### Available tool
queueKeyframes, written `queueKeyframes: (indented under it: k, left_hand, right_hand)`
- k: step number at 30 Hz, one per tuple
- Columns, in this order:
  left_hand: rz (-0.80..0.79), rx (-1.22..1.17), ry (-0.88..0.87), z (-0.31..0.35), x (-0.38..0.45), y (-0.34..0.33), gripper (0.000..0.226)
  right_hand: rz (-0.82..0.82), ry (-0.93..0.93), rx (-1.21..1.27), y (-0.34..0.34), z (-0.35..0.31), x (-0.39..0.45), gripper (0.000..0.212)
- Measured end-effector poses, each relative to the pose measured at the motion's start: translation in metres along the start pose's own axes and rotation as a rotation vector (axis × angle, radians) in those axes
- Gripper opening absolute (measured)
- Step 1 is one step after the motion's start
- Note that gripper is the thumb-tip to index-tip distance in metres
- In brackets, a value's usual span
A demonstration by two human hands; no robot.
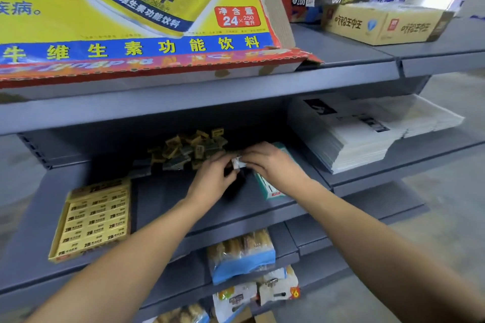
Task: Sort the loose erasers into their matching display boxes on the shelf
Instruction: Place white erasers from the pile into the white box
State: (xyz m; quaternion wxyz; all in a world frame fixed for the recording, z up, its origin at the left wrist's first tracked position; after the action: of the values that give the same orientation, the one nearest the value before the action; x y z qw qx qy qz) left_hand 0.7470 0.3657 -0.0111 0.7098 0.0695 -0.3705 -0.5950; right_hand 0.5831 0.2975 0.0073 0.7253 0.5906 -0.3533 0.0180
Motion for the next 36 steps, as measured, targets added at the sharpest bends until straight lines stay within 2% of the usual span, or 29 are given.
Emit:
queueKeyframes:
  k: [4,11,22,27,31,33,36]
  left_hand:
    - [-0.089,0.005,-0.024,0.009,0.010,-0.025,0.037]
    - [-0.065,-0.008,0.008,0.010,0.012,-0.045,0.035]
    - [-0.052,-0.023,0.023,0.012,0.008,-0.057,0.034]
    - [-0.044,-0.032,0.037,0.013,0.005,-0.058,0.032]
    - [-0.040,0.002,0.051,0.011,0.001,-0.050,0.034]
    - [-0.016,0.040,0.080,0.007,-0.001,-0.040,0.034]
    - [0.014,0.110,0.127,0.003,-0.004,-0.023,0.037]
  right_hand:
    - [-0.119,-0.048,-0.039,0.017,0.026,-0.028,0.021]
    - [-0.302,-0.146,-0.053,0.036,0.063,-0.079,0.016]
    - [-0.395,-0.200,0.000,0.034,0.064,-0.092,0.020]
    - [-0.469,-0.297,-0.010,0.030,0.061,-0.090,0.026]
    - [-0.344,-0.290,-0.007,0.023,0.046,-0.065,0.022]
    - [-0.262,-0.334,-0.002,0.011,0.033,-0.044,0.030]
    - [-0.245,-0.336,0.037,-0.011,0.006,-0.011,0.036]
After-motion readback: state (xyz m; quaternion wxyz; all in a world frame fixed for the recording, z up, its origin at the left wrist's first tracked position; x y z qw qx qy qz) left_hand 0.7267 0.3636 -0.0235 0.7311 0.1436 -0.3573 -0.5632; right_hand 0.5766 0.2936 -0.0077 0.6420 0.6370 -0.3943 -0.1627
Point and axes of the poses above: each hand's wrist, its own x-axis towards the middle knuckle, its own y-axis out of the back of the hand, z = x × y, the point moved 2 cm from there along x, towards the middle knuckle, and after that the axes turned 13 degrees about -x, right-handed, at the moved point
